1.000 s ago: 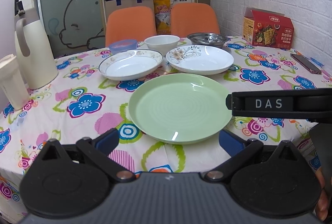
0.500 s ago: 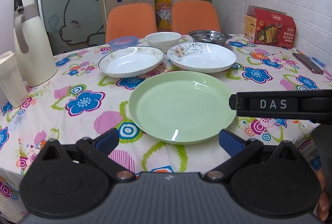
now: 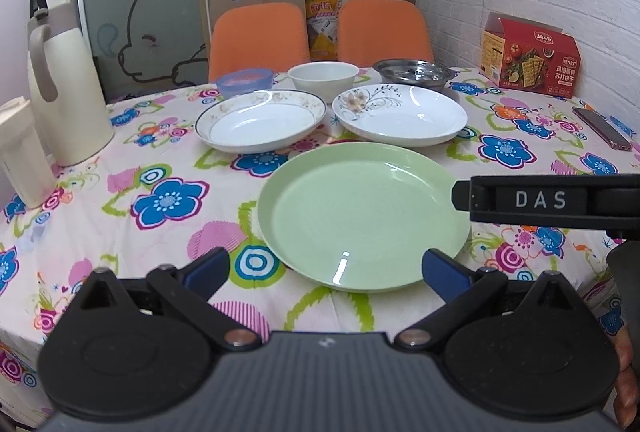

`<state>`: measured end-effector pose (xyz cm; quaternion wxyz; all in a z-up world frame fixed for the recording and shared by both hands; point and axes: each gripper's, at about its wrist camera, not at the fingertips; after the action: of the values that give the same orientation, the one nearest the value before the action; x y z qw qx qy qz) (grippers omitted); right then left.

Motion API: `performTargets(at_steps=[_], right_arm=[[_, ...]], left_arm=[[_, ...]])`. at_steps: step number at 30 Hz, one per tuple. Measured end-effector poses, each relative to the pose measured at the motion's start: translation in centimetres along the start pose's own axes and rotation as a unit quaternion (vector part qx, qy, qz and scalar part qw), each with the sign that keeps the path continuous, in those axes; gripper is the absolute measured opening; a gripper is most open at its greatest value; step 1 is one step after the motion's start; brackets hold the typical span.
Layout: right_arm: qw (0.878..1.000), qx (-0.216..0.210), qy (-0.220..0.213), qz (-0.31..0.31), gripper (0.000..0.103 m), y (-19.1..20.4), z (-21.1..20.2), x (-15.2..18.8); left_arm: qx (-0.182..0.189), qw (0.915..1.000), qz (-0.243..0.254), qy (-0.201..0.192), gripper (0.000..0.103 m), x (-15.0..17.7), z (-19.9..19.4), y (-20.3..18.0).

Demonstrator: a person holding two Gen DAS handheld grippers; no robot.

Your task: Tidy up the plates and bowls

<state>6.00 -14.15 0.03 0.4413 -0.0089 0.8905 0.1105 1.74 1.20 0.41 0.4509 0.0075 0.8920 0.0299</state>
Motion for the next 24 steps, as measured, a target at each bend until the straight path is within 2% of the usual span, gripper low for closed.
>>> performTargets(at_steps=[11, 16, 20, 24], right_arm=[[1.000, -0.002, -0.004, -0.004, 0.084, 0.6, 0.3, -2.4], [0.999, 0.000, 0.002, -0.039, 0.084, 0.1, 0.4, -2.0], [0.998, -0.008, 0.024, -0.054, 0.084, -0.1, 2.1, -1.8], [0.996, -0.029, 0.043, -0.078, 0.084, 1.0, 4.2, -1.7]], left_arm=[[-0.015, 0.9998, -0.015, 0.005, 0.102, -2.5, 0.7, 1.8], [-0.036, 0.9991, -0.022, 0.002, 0.102, -3.1, 1.2, 4.8], [-0.026, 0.9981, -0.045, 0.033, 0.102, -3.8, 3.7, 7.3], [-0.004, 0.9958, -0.056, 0.072, 0.102, -4.2, 6.6, 7.6]])
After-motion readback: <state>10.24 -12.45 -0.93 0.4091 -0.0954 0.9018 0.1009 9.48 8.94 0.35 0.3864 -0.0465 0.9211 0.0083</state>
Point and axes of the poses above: each gripper's, at about its wrist camera, not at the fingertips, and z roughly the way its jaws point, y to its left, x to its underside, and after that the axes turned 2 degrees about -x, right-handed
